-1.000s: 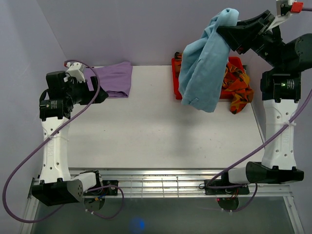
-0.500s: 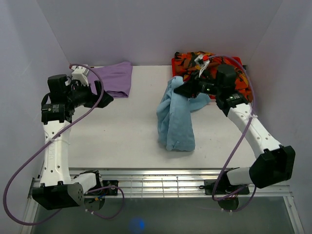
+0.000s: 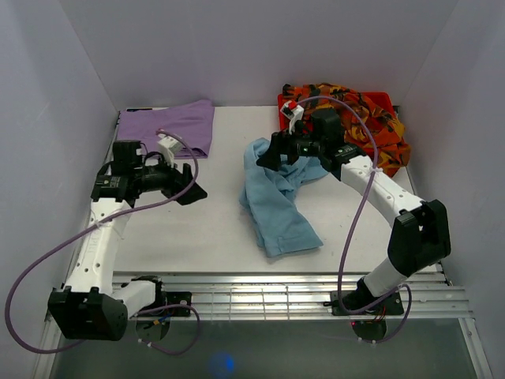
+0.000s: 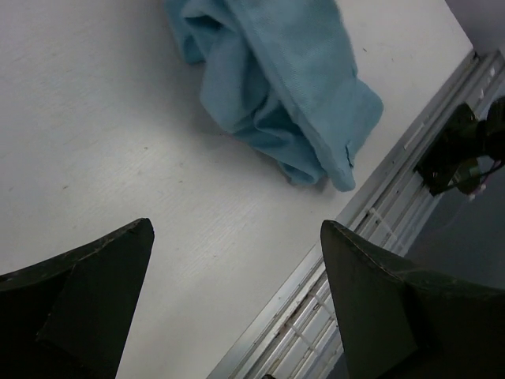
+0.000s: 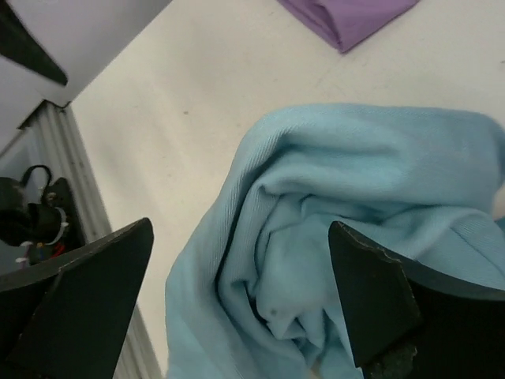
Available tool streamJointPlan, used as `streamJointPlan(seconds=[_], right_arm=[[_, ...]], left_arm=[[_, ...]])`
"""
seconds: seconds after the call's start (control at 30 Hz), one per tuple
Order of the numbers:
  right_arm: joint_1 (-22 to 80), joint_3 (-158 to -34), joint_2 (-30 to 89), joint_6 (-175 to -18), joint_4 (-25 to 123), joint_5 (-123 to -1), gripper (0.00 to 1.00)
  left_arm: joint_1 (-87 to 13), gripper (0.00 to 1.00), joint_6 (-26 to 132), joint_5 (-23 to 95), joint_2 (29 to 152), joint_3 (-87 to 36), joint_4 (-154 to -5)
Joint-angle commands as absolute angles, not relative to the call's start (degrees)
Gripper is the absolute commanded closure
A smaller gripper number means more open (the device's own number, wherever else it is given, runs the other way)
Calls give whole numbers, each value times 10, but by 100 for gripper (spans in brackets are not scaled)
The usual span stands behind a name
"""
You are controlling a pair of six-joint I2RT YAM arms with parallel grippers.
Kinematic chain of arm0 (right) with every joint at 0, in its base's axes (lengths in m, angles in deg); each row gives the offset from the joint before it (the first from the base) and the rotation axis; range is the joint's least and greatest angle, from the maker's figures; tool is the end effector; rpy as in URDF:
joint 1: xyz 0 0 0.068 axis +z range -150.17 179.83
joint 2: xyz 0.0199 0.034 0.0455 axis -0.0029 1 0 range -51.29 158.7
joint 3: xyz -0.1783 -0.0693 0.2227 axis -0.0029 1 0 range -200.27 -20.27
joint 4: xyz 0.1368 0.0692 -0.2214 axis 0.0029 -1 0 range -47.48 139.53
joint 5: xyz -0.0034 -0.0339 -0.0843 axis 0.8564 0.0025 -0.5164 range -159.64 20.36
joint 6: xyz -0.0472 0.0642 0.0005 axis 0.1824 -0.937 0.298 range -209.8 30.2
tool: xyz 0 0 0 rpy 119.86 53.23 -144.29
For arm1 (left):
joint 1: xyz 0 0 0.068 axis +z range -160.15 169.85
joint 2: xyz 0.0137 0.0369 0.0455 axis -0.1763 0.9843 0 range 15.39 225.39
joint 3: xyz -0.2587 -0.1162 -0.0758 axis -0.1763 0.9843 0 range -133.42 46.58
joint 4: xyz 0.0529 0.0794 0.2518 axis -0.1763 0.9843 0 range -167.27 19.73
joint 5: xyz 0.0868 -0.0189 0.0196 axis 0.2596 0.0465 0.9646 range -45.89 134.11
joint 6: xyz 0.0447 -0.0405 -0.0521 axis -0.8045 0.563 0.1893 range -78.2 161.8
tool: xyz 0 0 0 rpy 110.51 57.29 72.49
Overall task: Fold and stack the trousers
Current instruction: Move the trousers to the center of the board
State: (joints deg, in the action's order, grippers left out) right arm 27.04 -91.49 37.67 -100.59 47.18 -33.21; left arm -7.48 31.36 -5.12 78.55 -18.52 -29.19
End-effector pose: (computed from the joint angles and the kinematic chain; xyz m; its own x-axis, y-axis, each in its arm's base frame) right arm 0.3333 0.2172 0.3344 -0.4618 -0.0680 -0.8844 -0.7914 0.4819 0.3761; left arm 0.2268 -0.0414 0.3510 -0.6187 0.0896 -0.7805 0.6161 0.6717 -0.4113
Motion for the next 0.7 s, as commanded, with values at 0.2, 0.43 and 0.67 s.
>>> streamJointPlan(seconds=[0.2,0.43,0.67], right_arm=[[141,-981,393,-799,264,-421,7],[101,-910,412,-732,241,-451,12],[100,-885,486,-746,302,-465,19]], left_arm=[[-419,5,236,135,816,-163,-372],[-621,5,154,267,946,-191,-452],[-737,3,103,356,1100,-269,-527]])
